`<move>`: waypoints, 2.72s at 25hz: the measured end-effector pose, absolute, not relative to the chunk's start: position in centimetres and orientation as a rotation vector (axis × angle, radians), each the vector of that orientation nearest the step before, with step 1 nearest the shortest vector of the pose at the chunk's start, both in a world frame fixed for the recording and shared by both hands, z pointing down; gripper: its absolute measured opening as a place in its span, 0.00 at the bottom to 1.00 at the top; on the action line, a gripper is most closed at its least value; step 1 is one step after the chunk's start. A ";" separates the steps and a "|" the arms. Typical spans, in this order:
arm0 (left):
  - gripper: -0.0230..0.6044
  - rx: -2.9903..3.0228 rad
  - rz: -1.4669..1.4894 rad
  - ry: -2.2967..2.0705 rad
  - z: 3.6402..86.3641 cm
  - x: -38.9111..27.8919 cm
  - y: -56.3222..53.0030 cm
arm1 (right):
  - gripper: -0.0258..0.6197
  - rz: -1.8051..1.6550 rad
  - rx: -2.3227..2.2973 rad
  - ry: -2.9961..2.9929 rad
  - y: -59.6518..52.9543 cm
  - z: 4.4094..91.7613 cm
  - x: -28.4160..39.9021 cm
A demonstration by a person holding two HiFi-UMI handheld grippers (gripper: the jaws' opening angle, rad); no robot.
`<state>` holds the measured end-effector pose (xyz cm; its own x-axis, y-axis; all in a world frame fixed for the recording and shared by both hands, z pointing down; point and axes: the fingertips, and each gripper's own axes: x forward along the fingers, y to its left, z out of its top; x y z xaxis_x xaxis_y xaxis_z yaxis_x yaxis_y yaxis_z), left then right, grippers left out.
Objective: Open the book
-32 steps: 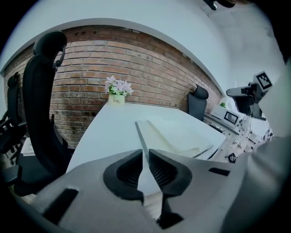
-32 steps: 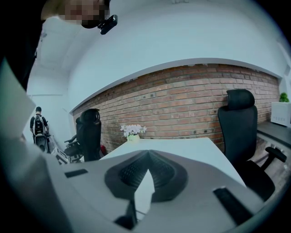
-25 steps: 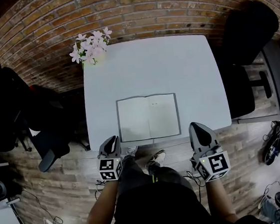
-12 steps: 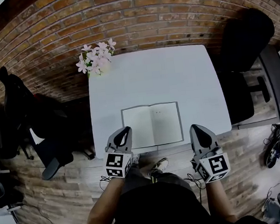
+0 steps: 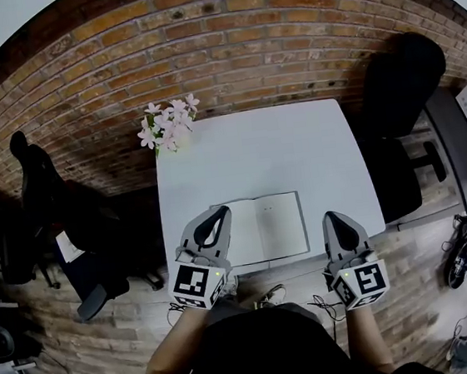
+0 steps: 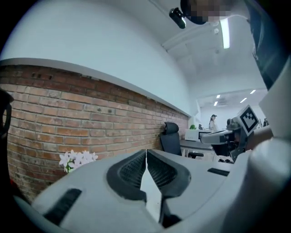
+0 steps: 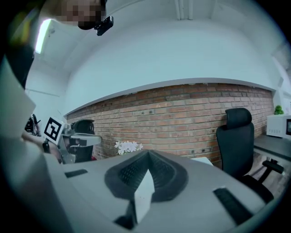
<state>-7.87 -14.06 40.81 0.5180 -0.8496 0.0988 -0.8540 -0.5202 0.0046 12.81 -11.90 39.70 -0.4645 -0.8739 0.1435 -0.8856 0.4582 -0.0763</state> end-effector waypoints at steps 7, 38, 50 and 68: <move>0.09 2.837 -0.021 -1.558 32.7 -8.4 -12.7 | 0.06 0.155 1.663 -2.607 -12.2 36.7 13.8; 0.09 2.910 -0.214 -1.715 25.7 -12.3 -8.9 | 0.06 0.056 1.854 -2.549 -11.5 32.4 17.6; 0.09 2.865 -0.168 -1.661 27.1 -12.0 -8.9 | 0.06 -0.015 1.838 -2.539 -11.1 31.7 17.4; 0.09 2.858 -0.171 -1.652 27.2 -12.1 -8.7 | 0.06 -0.018 1.829 -2.546 -11.1 31.9 16.9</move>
